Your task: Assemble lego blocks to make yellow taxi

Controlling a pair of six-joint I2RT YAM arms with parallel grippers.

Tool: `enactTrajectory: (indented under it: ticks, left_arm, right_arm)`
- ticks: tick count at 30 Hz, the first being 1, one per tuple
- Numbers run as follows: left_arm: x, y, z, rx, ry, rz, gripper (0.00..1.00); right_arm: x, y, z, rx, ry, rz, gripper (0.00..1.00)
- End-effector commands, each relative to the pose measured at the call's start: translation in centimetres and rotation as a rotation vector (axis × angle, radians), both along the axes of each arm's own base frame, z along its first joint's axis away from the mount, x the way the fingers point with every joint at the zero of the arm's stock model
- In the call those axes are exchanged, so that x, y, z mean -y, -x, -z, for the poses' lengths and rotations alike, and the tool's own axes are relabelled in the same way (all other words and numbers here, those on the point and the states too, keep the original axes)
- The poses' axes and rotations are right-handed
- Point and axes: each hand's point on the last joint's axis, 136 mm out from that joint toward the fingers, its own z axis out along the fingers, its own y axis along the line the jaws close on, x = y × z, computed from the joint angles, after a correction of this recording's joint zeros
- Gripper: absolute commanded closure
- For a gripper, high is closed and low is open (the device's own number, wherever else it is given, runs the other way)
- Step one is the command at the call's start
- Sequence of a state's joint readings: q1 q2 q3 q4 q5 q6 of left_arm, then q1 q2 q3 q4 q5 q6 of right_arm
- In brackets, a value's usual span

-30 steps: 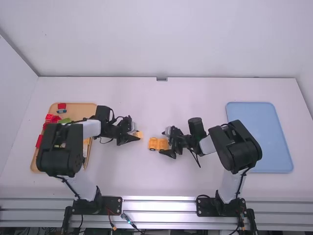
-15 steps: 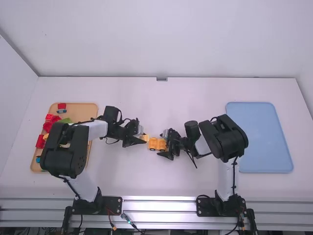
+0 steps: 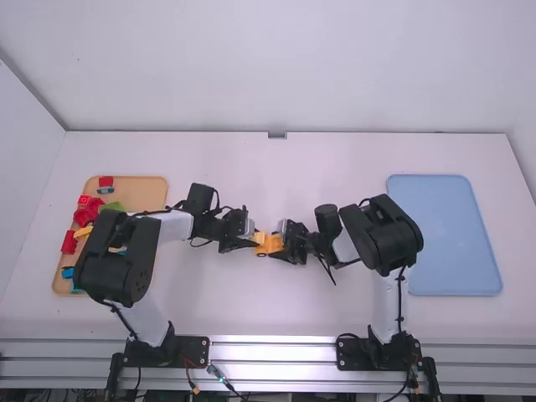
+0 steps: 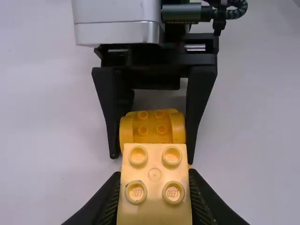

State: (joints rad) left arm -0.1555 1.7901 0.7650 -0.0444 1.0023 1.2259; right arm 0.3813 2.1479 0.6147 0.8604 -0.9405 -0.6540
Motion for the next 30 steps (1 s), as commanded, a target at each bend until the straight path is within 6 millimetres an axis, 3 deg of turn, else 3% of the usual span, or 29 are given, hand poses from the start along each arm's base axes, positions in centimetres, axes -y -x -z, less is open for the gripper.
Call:
enactTrajectory:
  ticks: [1, 12, 19, 30]
  left_arm:
    - [0.3, 0.7, -0.6, -0.022, 0.030, -0.002, 0.80]
    - [0.4, 0.8, 0.8, -0.043, 0.015, -0.071, 0.79]
    - [1.5, 0.9, 2.1, -0.029, -0.079, -0.083, 0.86]
    - [1.1, -0.1, 2.6, -0.030, -0.124, -0.143, 0.91]
  right_arm:
    - [0.2, 0.7, 1.0, -0.034, 0.011, -0.005, 0.52]
    - [0.3, 0.7, 1.0, -0.039, 0.011, 0.000, 0.51]
    - [0.4, 1.0, 1.1, -0.049, 0.014, -0.001, 0.51]
    - [0.5, 1.3, 1.3, -0.062, 0.020, -0.003, 0.52]
